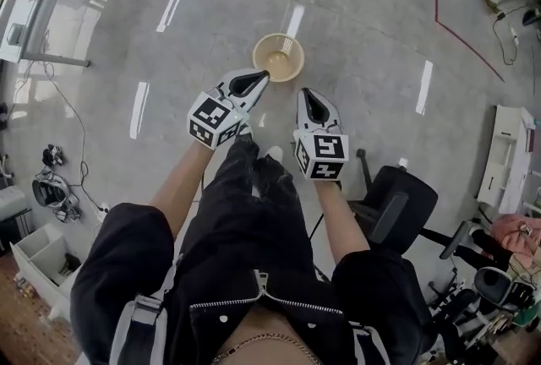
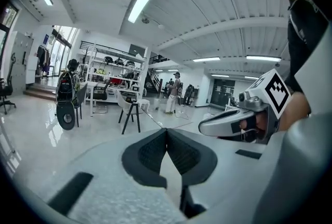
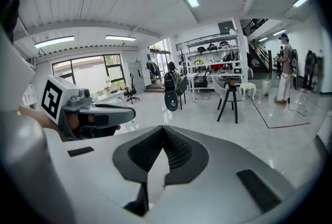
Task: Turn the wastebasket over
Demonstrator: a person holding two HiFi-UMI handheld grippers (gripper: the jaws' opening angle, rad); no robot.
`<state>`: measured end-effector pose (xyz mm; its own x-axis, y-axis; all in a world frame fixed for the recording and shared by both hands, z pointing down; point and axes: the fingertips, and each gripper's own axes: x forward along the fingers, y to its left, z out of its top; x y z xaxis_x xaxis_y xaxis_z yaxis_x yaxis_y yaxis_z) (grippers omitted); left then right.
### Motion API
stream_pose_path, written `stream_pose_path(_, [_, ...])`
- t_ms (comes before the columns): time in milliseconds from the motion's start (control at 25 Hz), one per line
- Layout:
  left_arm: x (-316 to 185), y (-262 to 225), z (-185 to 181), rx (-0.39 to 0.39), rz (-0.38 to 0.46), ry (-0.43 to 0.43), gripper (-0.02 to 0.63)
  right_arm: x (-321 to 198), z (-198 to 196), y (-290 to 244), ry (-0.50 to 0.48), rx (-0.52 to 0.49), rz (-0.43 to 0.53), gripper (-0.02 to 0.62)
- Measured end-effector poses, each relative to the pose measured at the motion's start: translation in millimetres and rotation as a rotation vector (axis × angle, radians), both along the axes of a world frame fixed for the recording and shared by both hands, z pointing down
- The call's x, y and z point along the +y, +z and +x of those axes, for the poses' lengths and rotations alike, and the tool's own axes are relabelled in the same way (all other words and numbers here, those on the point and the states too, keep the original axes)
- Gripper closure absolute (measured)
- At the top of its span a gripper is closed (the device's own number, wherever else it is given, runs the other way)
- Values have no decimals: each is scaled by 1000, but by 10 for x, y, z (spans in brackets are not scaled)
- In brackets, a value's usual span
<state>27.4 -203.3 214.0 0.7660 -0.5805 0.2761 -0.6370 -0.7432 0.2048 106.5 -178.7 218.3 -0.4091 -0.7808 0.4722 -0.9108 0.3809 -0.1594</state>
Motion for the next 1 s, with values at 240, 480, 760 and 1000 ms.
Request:
stream_pose_path(240, [534,-223,-299,7,6,20,601,436,-292,-362,53,-10,43,584])
stream_pose_path(480, [917,-436,-638,57,38,-3,601,871,-646,-480,73,16,79,584])
stream_pose_path(760, [1325,-544,-952,64,61,-3,601,1307,-1061,-576,93,34,118,584])
stream_pose_path(1000, [1578,-542,-1102,79,65,18,601,1459,-1185,-645,110,52,138,584])
